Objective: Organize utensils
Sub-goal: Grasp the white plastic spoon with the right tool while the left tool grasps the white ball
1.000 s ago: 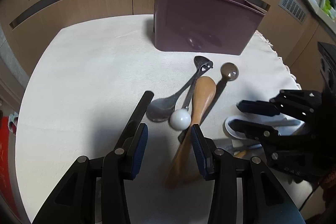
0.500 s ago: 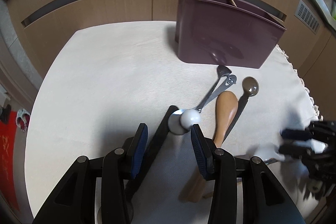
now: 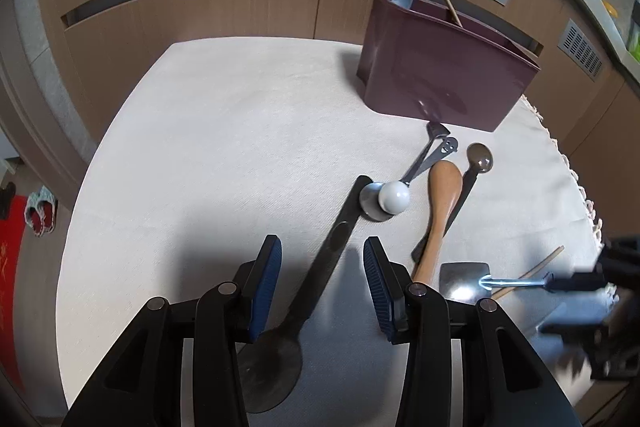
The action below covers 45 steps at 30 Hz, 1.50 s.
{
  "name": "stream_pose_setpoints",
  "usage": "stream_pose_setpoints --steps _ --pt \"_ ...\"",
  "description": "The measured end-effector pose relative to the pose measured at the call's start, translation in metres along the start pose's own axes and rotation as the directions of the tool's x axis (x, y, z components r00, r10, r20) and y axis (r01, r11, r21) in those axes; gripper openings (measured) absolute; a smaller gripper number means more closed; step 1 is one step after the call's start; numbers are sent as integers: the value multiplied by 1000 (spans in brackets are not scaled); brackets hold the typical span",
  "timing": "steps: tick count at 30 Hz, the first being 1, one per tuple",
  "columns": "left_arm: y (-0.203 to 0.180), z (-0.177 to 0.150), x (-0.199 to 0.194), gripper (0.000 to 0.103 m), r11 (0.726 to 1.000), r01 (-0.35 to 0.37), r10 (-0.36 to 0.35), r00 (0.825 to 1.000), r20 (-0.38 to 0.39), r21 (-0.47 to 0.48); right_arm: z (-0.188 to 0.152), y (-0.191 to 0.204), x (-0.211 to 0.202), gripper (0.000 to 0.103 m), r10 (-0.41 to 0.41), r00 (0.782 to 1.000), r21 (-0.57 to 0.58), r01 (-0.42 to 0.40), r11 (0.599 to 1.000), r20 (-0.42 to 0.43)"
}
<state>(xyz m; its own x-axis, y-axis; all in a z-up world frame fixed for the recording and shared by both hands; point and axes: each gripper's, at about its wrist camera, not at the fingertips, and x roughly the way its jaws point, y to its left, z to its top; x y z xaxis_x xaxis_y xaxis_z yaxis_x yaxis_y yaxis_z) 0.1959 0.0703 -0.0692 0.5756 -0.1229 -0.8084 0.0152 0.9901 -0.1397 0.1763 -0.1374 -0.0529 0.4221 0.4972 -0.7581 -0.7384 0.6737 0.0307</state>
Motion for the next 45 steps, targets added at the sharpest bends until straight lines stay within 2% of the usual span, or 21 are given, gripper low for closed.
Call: stream_pose_setpoints --steps 3,7,11,14,17,18,21,22,24,25,26,27,29,31,34,36,42,45 --pt "3 -1 -1 44 1000 8 -8 1000 5 -14 -9 14 -2 28 32 998 -90 -37 995 -49" --pt "2 -4 -3 44 1000 12 -12 1000 3 -8 -18 26 8 26 -14 995 -194 -5 981 -98" --pt "-1 -6 -6 44 1000 18 -18 1000 -4 6 -19 26 23 26 -44 988 -227 11 974 -145" --pt "-1 -7 -6 44 1000 22 -22 1000 -9 14 -14 19 30 27 -11 990 -186 -15 982 -140" --pt "2 -7 -8 44 1000 29 -29 1000 -6 8 -7 9 37 33 44 990 -95 -57 994 -134" --pt "4 -7 -10 44 999 32 -32 999 -3 5 -5 8 39 38 60 989 -80 -71 994 -135" --pt "9 -8 -15 44 999 37 -37 999 9 8 0 15 45 55 77 984 -78 -91 993 -163" --pt "11 -9 -16 44 999 39 -39 999 8 11 1 19 47 56 66 983 -98 -84 992 -170" --pt "15 -9 -15 44 999 51 -51 999 -6 5 2 26 50 52 24 988 -154 -48 987 -156" --pt "15 -7 -14 44 998 61 -61 998 -11 3 3 25 51 43 18 990 -152 -40 987 -143" --pt "14 -3 -13 44 997 72 -72 997 -10 11 5 23 52 33 8 991 -141 -27 990 -133" --pt "10 2 -12 44 997 76 -76 997 -10 26 8 19 53 32 1 991 -115 -16 993 -131" --pt "-1 12 -8 45 995 85 -84 996 -9 61 13 9 50 32 -12 993 -57 6 998 -114" --pt "-20 20 -1 45 990 91 -92 996 7 110 16 1 41 32 -40 997 -5 39 999 -60" --pt "-42 26 13 43 986 26 -32 999 29 166 16 -20 21 32 -66 998 128 64 990 12" --pt "-53 27 23 35 981 -1 -5 1000 30 193 12 -33 13 32 -82 996 209 74 975 29" --pt "-62 32 42 34 975 -19 19 1000 3 222 0 -62 1 32 -152 987 349 128 928 42" --pt "-60 33 46 34 977 -32 33 999 -4 212 -7 -69 -5 32 -174 983 375 143 916 50"
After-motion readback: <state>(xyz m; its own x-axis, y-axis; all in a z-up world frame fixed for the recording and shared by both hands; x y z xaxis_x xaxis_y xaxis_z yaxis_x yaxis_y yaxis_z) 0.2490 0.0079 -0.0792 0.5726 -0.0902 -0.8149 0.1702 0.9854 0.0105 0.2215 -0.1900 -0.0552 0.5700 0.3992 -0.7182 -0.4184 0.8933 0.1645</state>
